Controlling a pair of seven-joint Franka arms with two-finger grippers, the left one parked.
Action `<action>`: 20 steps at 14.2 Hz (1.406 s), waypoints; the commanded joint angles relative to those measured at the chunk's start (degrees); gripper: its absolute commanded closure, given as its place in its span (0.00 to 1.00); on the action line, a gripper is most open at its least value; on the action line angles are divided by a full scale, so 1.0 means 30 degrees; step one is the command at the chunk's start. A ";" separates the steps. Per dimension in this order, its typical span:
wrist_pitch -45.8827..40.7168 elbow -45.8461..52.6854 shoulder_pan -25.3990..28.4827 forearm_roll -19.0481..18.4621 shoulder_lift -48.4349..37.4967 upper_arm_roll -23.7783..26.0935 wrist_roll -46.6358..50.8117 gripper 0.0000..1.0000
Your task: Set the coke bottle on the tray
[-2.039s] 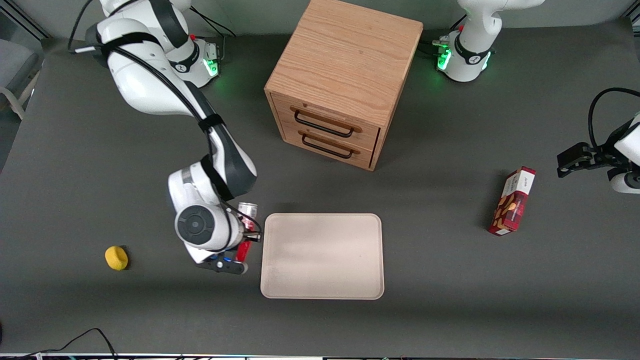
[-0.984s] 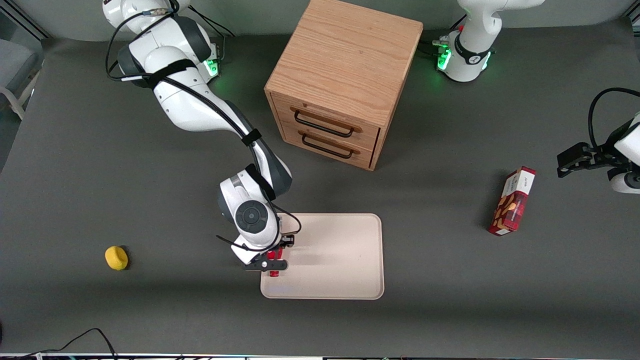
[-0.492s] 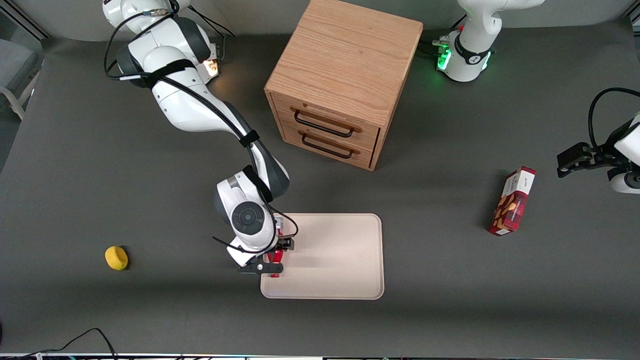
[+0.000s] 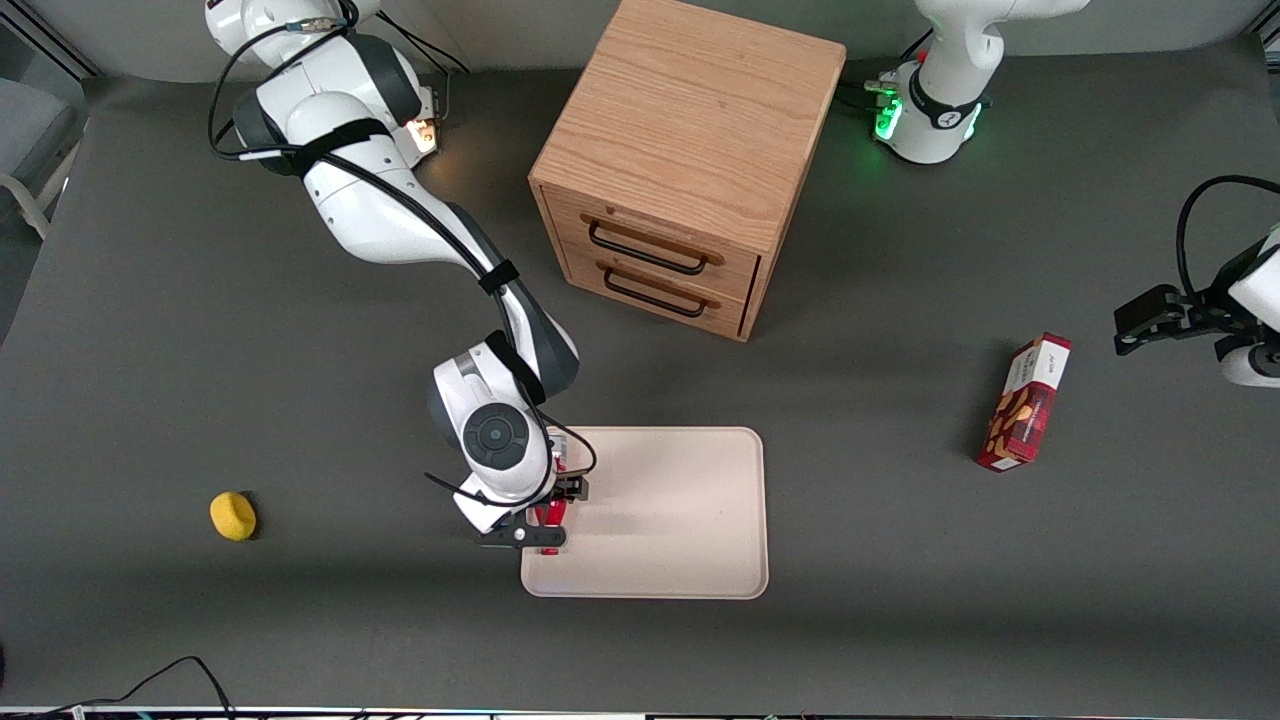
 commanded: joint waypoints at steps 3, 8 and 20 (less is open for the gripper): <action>-0.1951 0.0398 -0.0207 0.0028 -0.1211 0.0175 0.0267 0.00; -0.9625 -0.0534 -0.2603 0.0906 -0.6010 0.1870 -0.2917 0.00; -0.6998 -1.6447 -0.4689 0.2402 -2.2659 -0.2755 -0.9842 0.00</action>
